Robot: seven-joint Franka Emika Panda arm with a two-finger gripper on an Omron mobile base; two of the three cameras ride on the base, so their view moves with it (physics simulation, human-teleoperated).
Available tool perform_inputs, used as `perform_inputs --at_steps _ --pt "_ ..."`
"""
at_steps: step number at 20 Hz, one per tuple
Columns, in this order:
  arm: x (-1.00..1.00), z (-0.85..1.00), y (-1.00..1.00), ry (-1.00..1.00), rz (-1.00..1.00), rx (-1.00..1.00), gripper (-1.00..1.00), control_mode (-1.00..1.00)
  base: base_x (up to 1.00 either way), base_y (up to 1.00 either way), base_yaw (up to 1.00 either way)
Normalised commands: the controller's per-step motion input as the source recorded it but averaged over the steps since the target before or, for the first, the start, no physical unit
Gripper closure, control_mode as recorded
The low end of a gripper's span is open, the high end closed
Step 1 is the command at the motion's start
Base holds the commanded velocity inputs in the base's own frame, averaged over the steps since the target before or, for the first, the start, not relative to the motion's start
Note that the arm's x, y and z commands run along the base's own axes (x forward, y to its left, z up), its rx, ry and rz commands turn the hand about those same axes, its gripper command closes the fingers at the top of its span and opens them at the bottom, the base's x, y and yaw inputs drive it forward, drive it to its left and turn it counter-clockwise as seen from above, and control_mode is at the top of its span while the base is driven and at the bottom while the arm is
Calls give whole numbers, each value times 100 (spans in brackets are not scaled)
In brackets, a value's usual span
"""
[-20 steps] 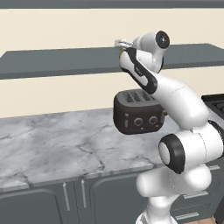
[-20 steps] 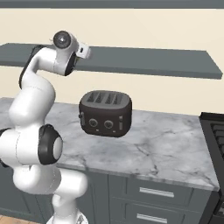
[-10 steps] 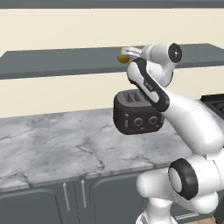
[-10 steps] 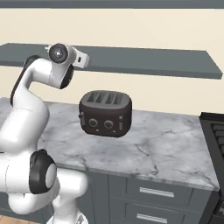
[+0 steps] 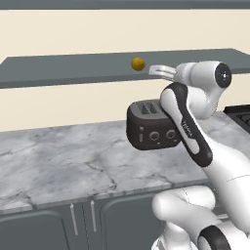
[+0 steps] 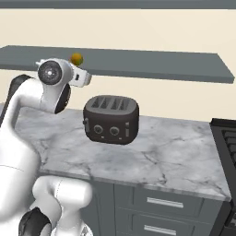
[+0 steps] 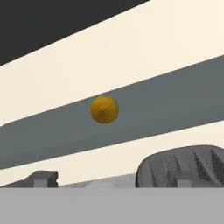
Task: Pick the lemon from the counter and place it in the cabinet.
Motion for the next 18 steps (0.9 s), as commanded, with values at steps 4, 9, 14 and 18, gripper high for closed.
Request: perform_inputs --at_steps 4,9,14,18 --pt "-100 1 0 4 4 -2 -100 -100 0 0 0" --pt "-100 2 0 7 4 -1 -100 -100 0 0 0" --pt "-96 0 0 9 5 -1 -100 -100 0 0 0" --pt "-46 0 0 10 3 0 -100 -100 0 0 0"
